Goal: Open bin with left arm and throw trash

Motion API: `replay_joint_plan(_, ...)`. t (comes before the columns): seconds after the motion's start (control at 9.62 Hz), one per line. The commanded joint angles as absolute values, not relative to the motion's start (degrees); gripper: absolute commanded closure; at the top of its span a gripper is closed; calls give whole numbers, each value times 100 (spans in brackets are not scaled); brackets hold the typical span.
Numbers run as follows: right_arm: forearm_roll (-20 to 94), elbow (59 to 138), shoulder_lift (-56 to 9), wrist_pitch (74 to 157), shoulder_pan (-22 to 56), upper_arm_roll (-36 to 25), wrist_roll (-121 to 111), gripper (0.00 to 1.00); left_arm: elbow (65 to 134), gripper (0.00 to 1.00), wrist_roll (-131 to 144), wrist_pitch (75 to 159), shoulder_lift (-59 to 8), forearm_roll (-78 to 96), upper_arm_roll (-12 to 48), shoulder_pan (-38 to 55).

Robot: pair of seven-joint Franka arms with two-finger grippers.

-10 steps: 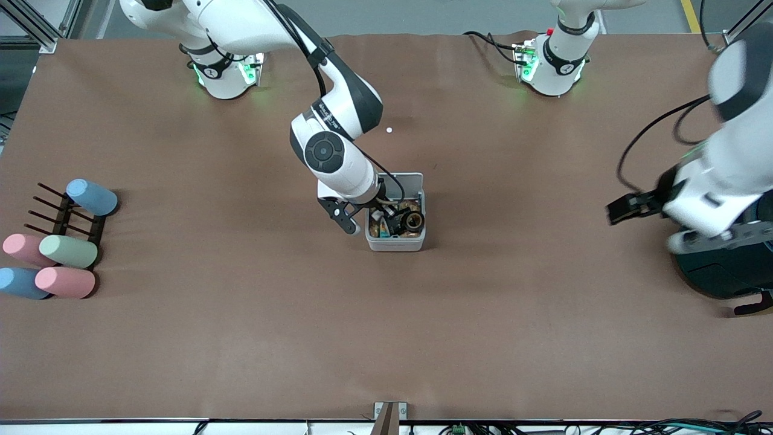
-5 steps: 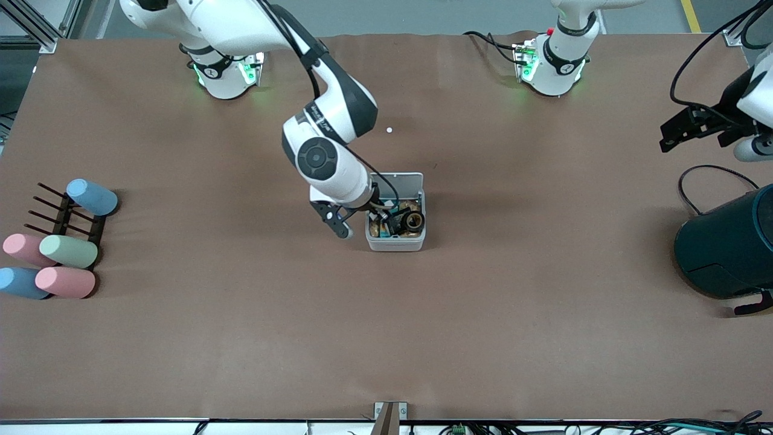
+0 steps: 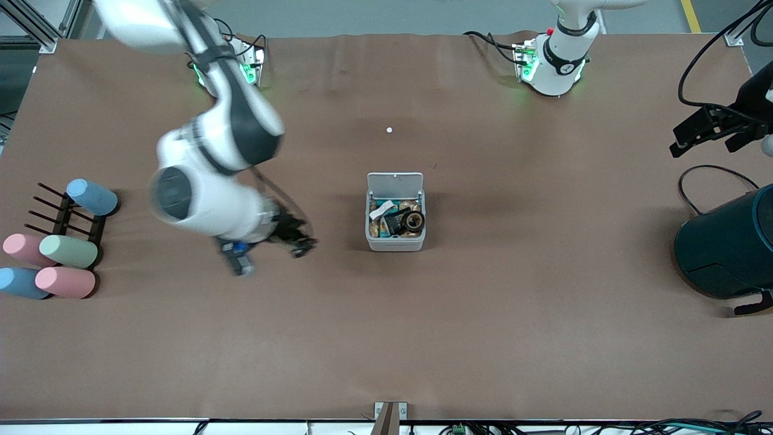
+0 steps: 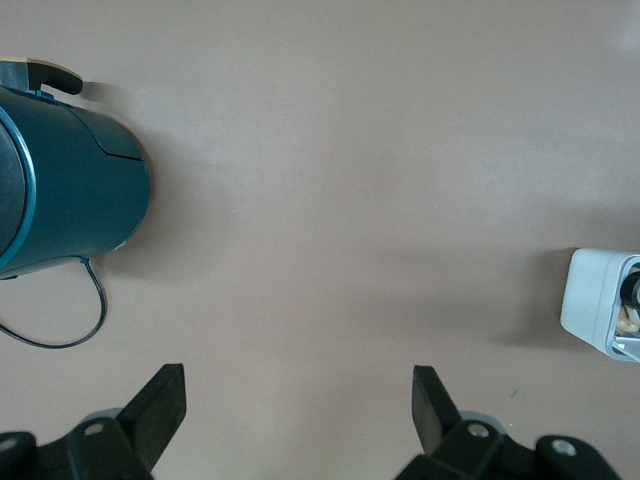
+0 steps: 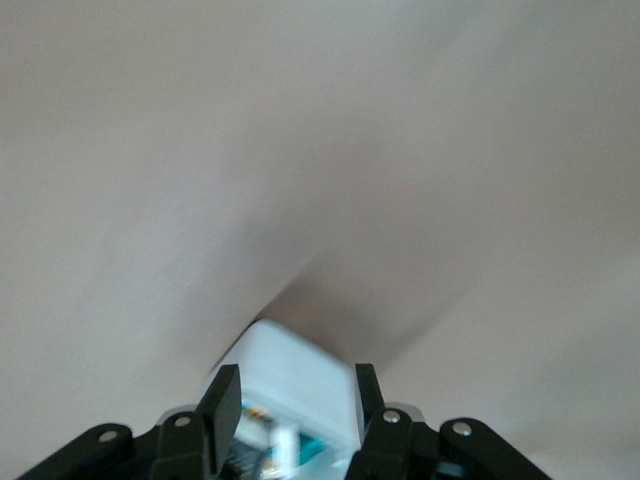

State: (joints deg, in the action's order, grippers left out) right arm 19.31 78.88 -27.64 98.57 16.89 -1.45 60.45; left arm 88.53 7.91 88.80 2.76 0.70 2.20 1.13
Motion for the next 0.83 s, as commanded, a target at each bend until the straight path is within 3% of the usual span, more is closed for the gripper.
replay_joint_plan(0.0,1943,8016,-2261,8847,768,-61,4306,46,8666,0,748,8754,185,88,220,149)
replay_joint_plan(0.21,1145,7998,-1638,7985,284,-105,2619,41,8666,0,729,8754,176,79,220,149)
replay_joint_plan(0.31,1073,7989,-1330,7572,3,-105,1540,27,8666,0,729,8754,184,79,228,149)
replay_joint_plan(0.42,681,7989,-1005,7480,-26,-97,1007,21,8666,0,729,8754,176,79,229,149)
replay_joint_plan(0.52,207,7981,-793,7427,35,-79,1098,0,8666,0,782,8754,176,79,237,158)
replay_joint_plan(0.73,177,7588,-773,7479,35,-79,1133,0,8666,0,826,8754,185,79,298,150)
